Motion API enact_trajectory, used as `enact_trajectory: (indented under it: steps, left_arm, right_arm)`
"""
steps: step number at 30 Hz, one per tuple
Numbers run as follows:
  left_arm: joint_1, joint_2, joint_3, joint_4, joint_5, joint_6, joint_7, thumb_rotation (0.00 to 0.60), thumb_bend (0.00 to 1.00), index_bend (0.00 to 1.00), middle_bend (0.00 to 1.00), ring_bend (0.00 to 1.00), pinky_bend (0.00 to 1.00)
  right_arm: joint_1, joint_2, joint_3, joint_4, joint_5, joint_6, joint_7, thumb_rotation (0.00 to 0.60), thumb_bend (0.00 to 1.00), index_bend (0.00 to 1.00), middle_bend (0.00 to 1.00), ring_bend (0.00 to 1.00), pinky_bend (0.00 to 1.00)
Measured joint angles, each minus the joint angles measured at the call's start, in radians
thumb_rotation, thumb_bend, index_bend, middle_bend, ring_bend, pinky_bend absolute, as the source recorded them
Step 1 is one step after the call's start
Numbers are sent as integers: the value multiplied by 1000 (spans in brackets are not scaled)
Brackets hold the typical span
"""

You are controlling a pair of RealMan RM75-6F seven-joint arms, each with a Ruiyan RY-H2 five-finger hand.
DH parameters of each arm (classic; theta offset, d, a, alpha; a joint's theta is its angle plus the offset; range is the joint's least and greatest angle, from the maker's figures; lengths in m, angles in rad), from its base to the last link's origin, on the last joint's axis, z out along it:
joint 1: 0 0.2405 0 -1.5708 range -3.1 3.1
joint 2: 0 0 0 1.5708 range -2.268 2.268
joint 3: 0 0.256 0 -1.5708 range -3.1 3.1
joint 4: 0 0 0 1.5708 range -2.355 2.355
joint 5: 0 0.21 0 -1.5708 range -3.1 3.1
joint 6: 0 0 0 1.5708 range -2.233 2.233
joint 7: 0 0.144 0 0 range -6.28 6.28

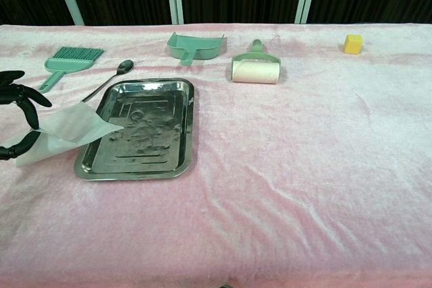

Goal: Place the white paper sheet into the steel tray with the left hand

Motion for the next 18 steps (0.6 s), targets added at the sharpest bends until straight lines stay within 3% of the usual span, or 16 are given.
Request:
enact_trajectory:
  steps: [18]
  left_arm:
    - [-161, -84, 2, 270, 109, 160, 97, 600, 511, 684, 354, 10, 51]
  right_arm:
    - [4, 0, -1, -5, 14, -5, -16, 600, 256, 0, 7, 99, 151]
